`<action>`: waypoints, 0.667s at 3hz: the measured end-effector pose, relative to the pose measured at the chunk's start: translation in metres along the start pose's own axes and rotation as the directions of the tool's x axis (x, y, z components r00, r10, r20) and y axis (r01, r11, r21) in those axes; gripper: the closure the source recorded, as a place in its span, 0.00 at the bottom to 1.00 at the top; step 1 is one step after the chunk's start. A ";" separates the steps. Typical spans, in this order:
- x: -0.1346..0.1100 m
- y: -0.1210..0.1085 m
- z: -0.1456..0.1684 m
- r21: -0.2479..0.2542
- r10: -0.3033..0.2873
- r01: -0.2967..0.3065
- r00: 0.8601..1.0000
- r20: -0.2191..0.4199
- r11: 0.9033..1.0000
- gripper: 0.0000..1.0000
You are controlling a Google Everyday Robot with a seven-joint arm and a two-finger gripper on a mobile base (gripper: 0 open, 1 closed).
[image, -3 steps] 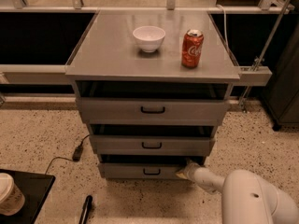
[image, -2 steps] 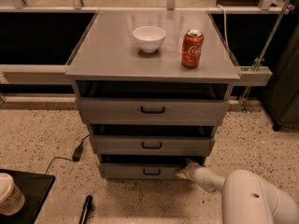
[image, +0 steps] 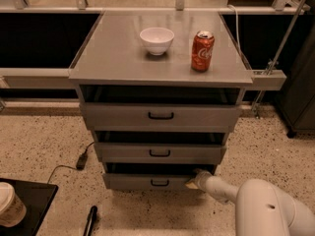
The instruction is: Open bottom drawer
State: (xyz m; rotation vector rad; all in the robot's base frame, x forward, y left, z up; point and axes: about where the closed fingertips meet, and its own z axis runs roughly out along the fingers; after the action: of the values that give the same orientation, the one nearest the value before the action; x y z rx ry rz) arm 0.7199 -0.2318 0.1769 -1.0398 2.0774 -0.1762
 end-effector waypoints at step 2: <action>0.003 0.012 -0.006 0.024 0.023 -0.023 1.000 0.000 0.999 1.00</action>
Offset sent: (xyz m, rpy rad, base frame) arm -0.3926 0.1161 -0.1138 0.1974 -0.3354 -0.8342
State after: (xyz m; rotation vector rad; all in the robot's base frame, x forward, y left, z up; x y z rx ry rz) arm 0.7073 -0.2277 0.1737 -1.0018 2.0821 -0.1894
